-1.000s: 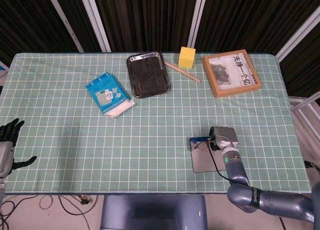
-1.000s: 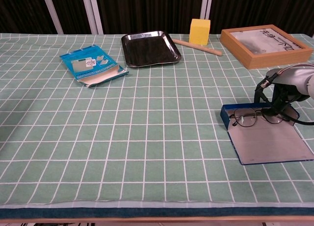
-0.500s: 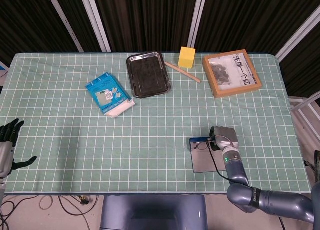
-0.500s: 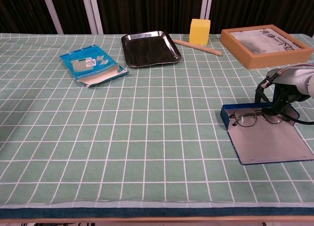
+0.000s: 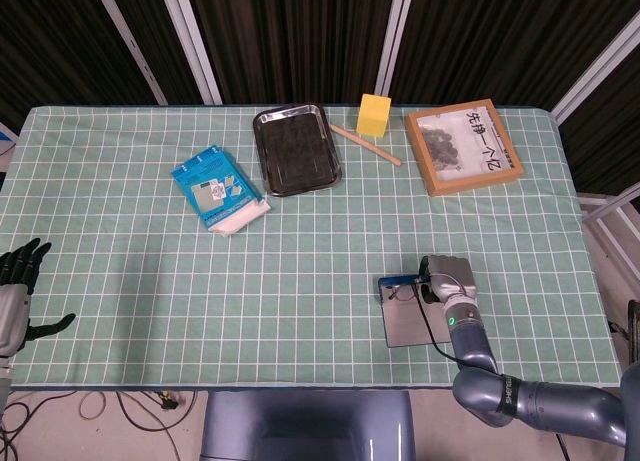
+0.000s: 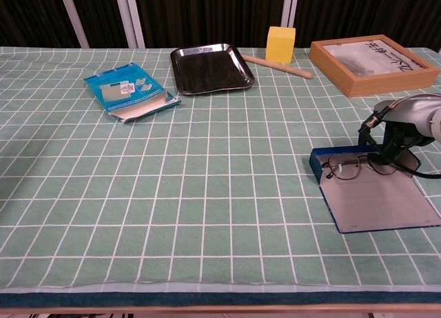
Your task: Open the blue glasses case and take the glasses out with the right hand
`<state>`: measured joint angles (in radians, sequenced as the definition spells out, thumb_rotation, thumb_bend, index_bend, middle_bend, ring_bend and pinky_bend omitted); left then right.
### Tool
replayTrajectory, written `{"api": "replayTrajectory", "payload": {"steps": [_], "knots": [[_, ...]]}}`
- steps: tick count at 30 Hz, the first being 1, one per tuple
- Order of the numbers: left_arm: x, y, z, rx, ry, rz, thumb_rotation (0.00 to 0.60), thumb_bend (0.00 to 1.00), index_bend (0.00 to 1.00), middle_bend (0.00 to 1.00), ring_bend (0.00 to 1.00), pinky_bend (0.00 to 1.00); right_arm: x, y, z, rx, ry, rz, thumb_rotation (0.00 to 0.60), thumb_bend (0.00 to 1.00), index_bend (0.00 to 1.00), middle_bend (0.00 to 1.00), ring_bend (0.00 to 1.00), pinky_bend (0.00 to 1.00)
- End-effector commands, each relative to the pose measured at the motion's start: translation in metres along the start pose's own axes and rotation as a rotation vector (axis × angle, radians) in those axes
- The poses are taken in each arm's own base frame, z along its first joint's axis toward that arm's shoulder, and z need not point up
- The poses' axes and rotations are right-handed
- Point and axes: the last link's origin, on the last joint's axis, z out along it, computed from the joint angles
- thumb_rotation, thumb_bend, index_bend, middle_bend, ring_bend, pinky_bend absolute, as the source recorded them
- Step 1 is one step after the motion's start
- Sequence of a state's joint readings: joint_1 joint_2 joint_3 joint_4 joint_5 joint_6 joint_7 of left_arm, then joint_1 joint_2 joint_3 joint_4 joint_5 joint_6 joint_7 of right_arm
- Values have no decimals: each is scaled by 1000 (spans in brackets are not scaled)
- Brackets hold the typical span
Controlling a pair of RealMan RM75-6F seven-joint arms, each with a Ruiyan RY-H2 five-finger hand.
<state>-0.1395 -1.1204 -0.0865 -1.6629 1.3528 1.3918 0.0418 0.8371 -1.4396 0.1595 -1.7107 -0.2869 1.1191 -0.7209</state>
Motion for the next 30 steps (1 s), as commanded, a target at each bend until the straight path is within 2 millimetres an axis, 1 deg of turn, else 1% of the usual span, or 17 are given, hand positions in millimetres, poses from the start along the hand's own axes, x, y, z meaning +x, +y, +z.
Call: {"api": "replayTrajectory", "payload": {"steps": [1, 9, 22, 28, 30], "knots": [[0, 0, 0, 1, 0, -1, 600, 0, 0, 0, 0, 0, 0, 0, 0, -1, 1, 0, 600, 529, 428, 1000, 1000, 1000], [0, 0, 0, 1, 0, -1, 600, 0, 0, 0, 0, 0, 2, 0, 0, -3, 0, -2, 600, 566, 440, 1000, 1000, 1000], [0, 0, 0, 1, 0, -2, 600, 0, 0, 0, 0, 0, 3, -1, 1, -6, 2, -5, 600, 568, 485, 1000, 1000, 1000], [0, 0, 0, 1, 1, -3, 600, 0, 0, 0, 0, 0, 6, -4, 1, 3, 15, 2, 600, 568, 497, 1000, 1000, 1000], [0, 0, 0, 1, 2, -3, 600, 0, 0, 0, 0, 0, 11, -9, 1, 14, 37, 43, 600, 568, 497, 1000, 1000, 1000]]}}
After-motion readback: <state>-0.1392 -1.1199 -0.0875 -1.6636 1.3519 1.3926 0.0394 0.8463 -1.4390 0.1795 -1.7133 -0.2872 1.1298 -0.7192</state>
